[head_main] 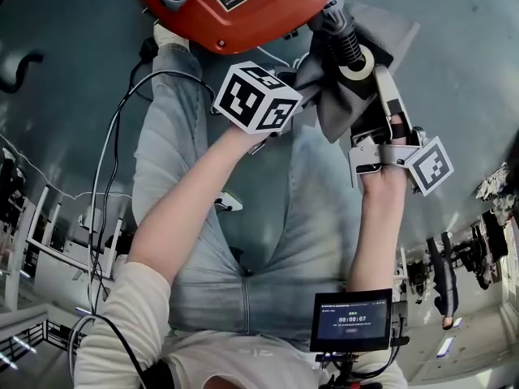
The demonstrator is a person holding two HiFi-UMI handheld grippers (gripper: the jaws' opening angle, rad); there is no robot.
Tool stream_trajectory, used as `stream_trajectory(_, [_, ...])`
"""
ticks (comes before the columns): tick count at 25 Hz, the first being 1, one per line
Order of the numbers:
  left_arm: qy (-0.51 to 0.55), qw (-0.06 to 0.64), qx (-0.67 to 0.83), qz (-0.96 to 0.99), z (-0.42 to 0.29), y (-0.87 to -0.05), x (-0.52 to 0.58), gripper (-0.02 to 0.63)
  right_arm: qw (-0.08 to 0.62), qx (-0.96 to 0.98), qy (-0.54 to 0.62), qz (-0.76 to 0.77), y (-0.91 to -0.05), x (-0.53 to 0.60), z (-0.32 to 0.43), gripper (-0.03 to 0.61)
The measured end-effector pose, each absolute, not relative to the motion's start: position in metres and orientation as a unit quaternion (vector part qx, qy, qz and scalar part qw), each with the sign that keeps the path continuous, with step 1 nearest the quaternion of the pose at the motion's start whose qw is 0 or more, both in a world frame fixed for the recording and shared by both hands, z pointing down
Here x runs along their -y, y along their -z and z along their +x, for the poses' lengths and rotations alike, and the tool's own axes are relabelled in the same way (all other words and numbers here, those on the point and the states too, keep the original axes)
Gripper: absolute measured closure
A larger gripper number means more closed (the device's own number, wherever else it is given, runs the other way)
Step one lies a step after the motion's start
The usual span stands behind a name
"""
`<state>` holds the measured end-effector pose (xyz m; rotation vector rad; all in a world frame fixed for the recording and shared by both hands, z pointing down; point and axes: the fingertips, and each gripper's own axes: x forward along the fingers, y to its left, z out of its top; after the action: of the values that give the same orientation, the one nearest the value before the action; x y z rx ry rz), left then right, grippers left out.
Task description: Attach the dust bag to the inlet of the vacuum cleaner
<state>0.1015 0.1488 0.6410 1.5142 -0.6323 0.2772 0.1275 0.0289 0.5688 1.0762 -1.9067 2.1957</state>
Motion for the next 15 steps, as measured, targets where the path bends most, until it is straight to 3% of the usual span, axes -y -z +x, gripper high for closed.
stream_trajectory(7, [-0.127,0.670,0.272,0.679,0.075,-0.633,-0.154,0.581,0.079,0.597,-0.740,0.298,-0.569,-0.031,0.103,0.543])
stream_trajectory(15, [-0.054,0.715,0.272,0.642,0.045,-0.625,-0.149,0.583,0.127,0.601,-0.756,0.225,-0.553,-0.048,0.101,0.543])
